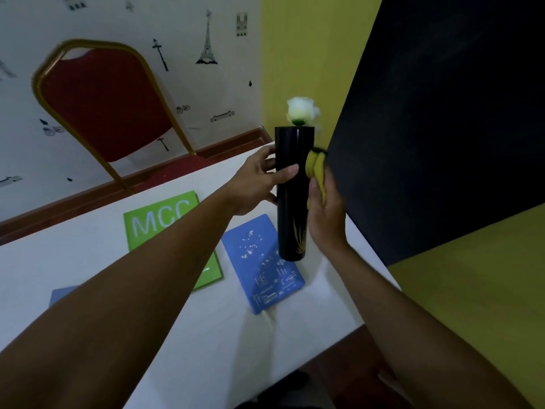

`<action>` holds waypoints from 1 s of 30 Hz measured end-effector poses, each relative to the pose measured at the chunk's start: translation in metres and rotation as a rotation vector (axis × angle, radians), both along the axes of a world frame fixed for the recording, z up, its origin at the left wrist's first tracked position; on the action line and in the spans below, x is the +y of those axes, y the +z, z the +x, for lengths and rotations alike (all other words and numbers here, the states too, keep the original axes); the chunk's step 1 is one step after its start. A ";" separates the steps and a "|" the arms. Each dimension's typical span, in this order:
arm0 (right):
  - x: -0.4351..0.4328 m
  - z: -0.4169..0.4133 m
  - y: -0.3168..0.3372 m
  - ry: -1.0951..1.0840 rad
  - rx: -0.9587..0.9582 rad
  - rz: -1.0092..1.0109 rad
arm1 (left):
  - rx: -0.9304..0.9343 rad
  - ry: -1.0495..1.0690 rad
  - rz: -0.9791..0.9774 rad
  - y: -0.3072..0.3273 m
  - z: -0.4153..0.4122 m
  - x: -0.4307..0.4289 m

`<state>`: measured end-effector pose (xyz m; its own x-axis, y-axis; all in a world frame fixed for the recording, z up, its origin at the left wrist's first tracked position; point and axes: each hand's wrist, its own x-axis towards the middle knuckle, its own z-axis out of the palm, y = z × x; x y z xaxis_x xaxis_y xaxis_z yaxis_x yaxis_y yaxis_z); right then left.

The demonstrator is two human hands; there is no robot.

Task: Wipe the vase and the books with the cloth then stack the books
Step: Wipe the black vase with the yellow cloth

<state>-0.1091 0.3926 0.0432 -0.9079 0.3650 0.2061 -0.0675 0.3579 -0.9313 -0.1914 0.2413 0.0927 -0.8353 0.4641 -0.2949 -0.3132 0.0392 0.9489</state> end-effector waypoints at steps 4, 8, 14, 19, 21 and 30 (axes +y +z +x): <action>-0.004 0.052 -0.050 0.043 -0.051 0.101 | 0.026 0.098 0.055 0.005 -0.011 0.007; -0.003 0.064 -0.067 0.028 -0.021 0.160 | 0.001 0.090 0.068 0.005 -0.010 0.015; 0.003 0.064 -0.073 -0.074 0.087 0.247 | -0.004 -0.056 -0.144 0.010 0.003 0.038; 0.012 0.071 -0.084 -0.132 0.108 0.386 | 0.023 0.080 -0.160 0.003 0.009 0.057; 0.022 0.078 -0.089 -0.080 0.103 0.418 | 0.009 0.132 -0.121 -0.001 0.007 0.062; 0.073 0.093 -0.111 -0.108 -0.150 0.436 | 0.117 0.053 -0.134 -0.026 -0.011 0.093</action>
<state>-0.0163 0.4654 -0.0677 -0.9010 0.3675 0.2306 0.1156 0.7156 -0.6889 -0.2021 0.3346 0.0665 -0.8898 0.3812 -0.2509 -0.2064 0.1541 0.9663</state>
